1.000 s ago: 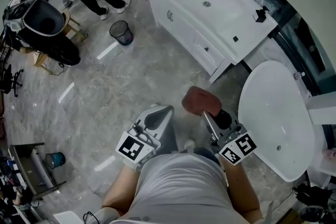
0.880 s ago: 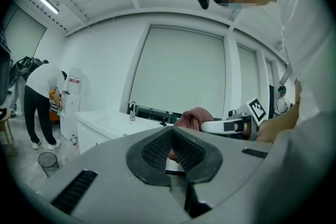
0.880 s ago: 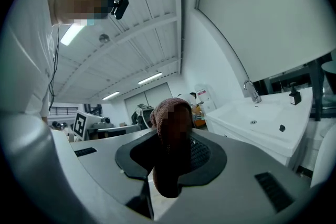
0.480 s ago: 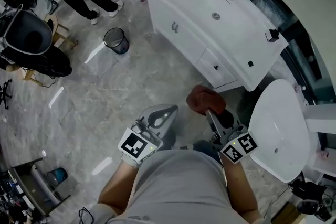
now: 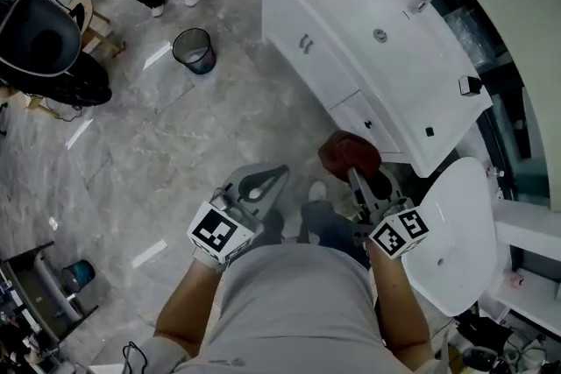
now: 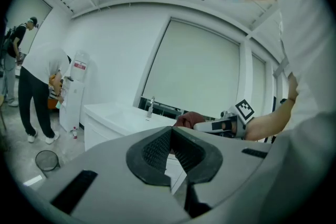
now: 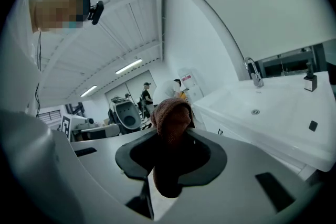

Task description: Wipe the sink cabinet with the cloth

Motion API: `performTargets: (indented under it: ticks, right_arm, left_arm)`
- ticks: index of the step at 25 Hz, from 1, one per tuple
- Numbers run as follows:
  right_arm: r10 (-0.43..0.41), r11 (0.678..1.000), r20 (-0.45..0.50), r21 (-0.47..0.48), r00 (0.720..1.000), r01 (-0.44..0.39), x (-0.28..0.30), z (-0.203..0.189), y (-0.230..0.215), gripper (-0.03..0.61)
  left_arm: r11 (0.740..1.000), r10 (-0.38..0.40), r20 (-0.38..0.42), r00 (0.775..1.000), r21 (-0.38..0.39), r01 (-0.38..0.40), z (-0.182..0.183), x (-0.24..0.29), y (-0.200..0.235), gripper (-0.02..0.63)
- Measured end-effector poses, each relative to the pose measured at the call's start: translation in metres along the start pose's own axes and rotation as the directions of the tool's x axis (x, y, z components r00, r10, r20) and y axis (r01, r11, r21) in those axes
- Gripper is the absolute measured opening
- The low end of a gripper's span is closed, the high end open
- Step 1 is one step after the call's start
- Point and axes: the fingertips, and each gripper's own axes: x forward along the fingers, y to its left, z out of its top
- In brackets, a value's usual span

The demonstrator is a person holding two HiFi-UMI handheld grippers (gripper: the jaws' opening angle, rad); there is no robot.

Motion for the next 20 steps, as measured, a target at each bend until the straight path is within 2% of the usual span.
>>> performTargets:
  ticks: [3, 7, 11, 17, 20]
  right_arm:
    - [-0.014, 0.999, -0.045, 0.033, 0.999, 0.015, 0.017, -0.006, -0.032, 0.094]
    - [-0.036, 0.999, -0.095, -0.010, 0.995, 0.035, 0.041, -0.020, -0.065, 0.094]
    - [-0.065, 0.998, -0.149, 0.003, 0.987, 0.066, 0.066, -0.042, -0.103, 0.094]
    - [-0.162, 0.985, -0.227, 0.018, 0.960, 0.171, 0.102, -0.093, -0.172, 0.094]
    - [-0.227, 0.968, -0.223, 0.056, 0.948, 0.245, 0.120, -0.115, -0.204, 0.094]
  left_arm:
    - [0.998, 0.054, 0.007, 0.999, -0.029, -0.053, -0.005, 0.013, 0.009, 0.009]
    - [0.988, 0.139, -0.006, 0.990, -0.063, -0.139, -0.015, 0.032, 0.024, 0.009]
    - [0.970, 0.217, -0.041, 0.975, -0.106, -0.221, -0.031, 0.048, 0.036, 0.009]
    - [0.935, 0.317, -0.046, 0.947, -0.153, -0.320, -0.058, 0.053, 0.061, 0.009]
    - [0.918, 0.348, -0.058, 0.936, -0.183, -0.352, -0.079, 0.051, 0.075, 0.009]
